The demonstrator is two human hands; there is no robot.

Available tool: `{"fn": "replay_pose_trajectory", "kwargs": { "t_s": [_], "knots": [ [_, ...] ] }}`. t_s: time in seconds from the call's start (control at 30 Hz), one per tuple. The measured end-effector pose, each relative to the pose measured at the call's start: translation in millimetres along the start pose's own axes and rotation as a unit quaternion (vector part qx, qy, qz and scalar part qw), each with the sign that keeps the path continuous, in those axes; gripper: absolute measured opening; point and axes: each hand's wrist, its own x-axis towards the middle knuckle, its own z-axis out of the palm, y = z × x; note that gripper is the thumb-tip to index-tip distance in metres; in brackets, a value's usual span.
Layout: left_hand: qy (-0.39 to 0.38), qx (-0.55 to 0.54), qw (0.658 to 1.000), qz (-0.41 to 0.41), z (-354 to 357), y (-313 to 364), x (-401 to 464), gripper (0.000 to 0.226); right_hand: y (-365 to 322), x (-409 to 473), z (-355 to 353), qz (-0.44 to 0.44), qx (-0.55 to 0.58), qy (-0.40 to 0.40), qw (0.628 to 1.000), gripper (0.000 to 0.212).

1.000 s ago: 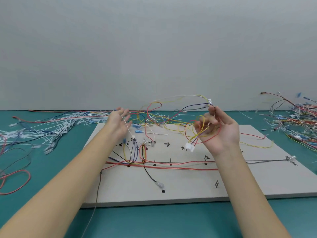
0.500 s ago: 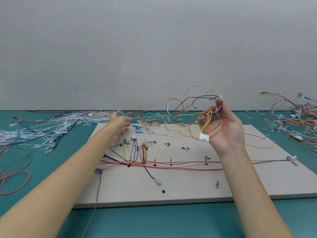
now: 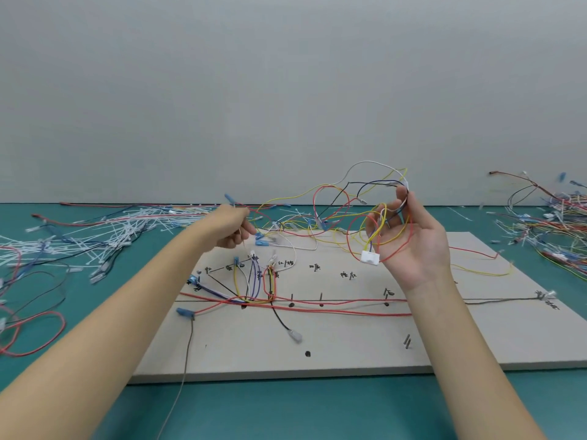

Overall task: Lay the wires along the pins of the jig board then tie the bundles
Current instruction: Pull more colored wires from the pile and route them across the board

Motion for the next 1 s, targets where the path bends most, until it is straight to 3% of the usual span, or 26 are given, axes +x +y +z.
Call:
{"fn": "replay_pose_trajectory", "kwargs": {
  "t_s": [0.13,0.27,0.43,0.57,0.7,0.9,1.0],
  "knots": [
    [-0.052,-0.024,0.998,0.014,-2,12,-8,0.044,1,1,-1,0.002,-0.02,0.01,1.0,0.026],
    [-0.045,-0.021,0.998,0.025,-6,11,-9,0.045,1,1,-1,0.007,-0.021,0.01,1.0,0.025],
    [-0.089,-0.062,0.994,0.026,-2,-7,-7,0.041,2,1,-2,0.008,-0.03,0.01,0.999,0.024],
    [-0.109,-0.191,0.975,0.045,9,-17,-3,0.029,3,1,-2,0.01,-0.035,0.009,0.999,0.025],
    [-0.123,-0.364,0.922,0.052,14,-15,-1,0.026,3,1,-2,0.007,-0.041,0.01,0.999,0.023],
    [-0.051,-0.472,0.878,0.064,12,-9,9,0.023,4,0,-1,0.011,-0.044,0.009,0.999,0.018],
    [0.023,-0.44,0.895,0.064,6,-10,24,0.031,4,-1,0,0.016,-0.061,0.01,0.998,0.019]
  ]
}}
